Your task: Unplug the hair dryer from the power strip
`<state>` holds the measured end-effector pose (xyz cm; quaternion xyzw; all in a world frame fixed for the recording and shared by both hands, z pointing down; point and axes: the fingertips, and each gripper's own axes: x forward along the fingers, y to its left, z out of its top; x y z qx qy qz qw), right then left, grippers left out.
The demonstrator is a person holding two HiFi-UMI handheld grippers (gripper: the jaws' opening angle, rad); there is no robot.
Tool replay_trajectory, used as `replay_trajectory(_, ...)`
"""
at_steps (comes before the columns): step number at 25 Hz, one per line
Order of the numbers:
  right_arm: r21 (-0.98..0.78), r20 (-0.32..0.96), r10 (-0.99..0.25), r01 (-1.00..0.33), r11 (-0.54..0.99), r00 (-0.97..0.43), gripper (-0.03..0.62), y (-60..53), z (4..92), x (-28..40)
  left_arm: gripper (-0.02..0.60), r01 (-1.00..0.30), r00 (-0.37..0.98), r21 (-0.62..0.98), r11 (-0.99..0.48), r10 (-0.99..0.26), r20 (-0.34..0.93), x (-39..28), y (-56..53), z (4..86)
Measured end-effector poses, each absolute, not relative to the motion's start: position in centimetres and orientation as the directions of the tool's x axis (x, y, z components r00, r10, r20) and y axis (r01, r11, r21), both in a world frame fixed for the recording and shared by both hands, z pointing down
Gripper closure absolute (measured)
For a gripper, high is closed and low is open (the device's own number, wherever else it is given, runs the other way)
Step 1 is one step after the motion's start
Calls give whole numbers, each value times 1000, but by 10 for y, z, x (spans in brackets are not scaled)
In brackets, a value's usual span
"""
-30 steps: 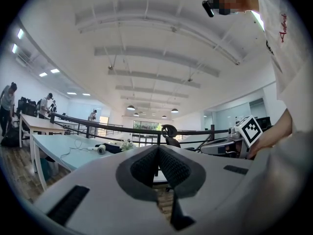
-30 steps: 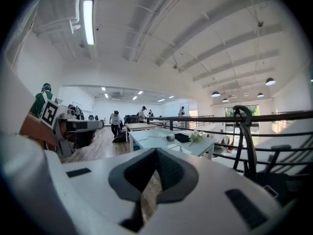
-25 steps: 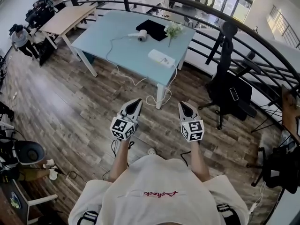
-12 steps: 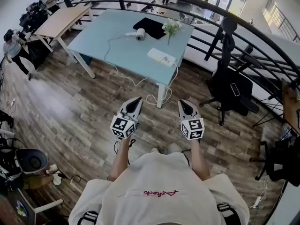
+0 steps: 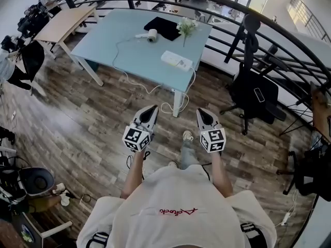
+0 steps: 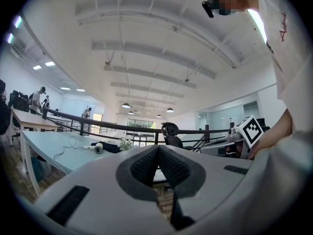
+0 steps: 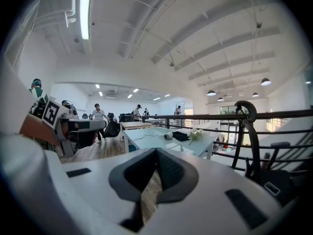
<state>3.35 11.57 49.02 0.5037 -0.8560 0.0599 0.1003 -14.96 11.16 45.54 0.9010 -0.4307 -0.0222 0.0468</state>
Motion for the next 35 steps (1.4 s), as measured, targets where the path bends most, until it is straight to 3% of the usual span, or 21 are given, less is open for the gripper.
replay_trajectory(21, -27, 228, -829, -854, 519, -511, 577, 2, 503, 23, 573, -796, 602, 98, -598, -798, 20, -156, 9, 466)
replay_trajectory(35, -54, 237, -805, -834, 549, -545, 577, -111, 502, 48, 572, -812, 581, 93, -575, -813, 47, -126, -100, 459)
